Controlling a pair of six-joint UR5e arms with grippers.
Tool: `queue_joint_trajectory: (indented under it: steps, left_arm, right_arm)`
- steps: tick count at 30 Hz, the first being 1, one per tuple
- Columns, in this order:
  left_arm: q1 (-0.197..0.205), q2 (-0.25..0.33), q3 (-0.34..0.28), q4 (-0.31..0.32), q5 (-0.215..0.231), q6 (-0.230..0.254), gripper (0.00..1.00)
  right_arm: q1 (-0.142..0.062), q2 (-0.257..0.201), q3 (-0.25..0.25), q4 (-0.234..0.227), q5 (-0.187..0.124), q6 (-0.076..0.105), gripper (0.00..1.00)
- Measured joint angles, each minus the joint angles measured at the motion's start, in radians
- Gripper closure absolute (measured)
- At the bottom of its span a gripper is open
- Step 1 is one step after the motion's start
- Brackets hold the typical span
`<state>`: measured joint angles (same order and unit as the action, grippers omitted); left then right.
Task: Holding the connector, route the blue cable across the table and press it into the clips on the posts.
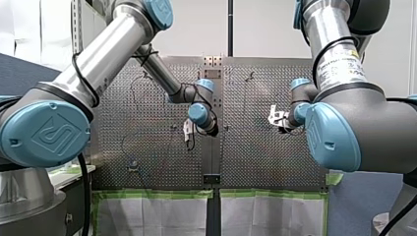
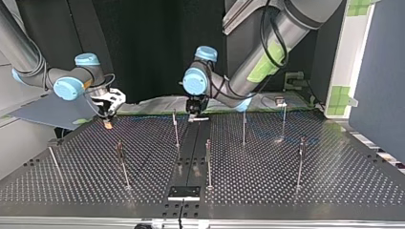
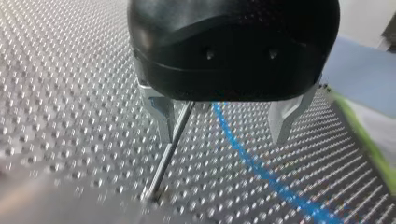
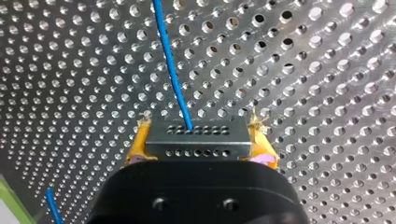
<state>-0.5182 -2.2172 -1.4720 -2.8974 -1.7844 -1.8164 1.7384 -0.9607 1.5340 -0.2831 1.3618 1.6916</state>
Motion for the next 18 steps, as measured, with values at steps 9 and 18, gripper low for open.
queue_joint_trajectory:
  steps: [9,18]
  left_arm:
    - [-0.057,0.066,-0.059,-0.017,-0.009,-0.005,0.00]
    - [-0.135,0.081,-0.008,0.047,-0.075,-0.066,0.00]
  right_arm:
    - [0.006,-0.032,-0.002,0.038,0.000,-0.018,1.00]
    - [0.008,-0.109,0.028,0.047,-0.013,0.016,1.00]
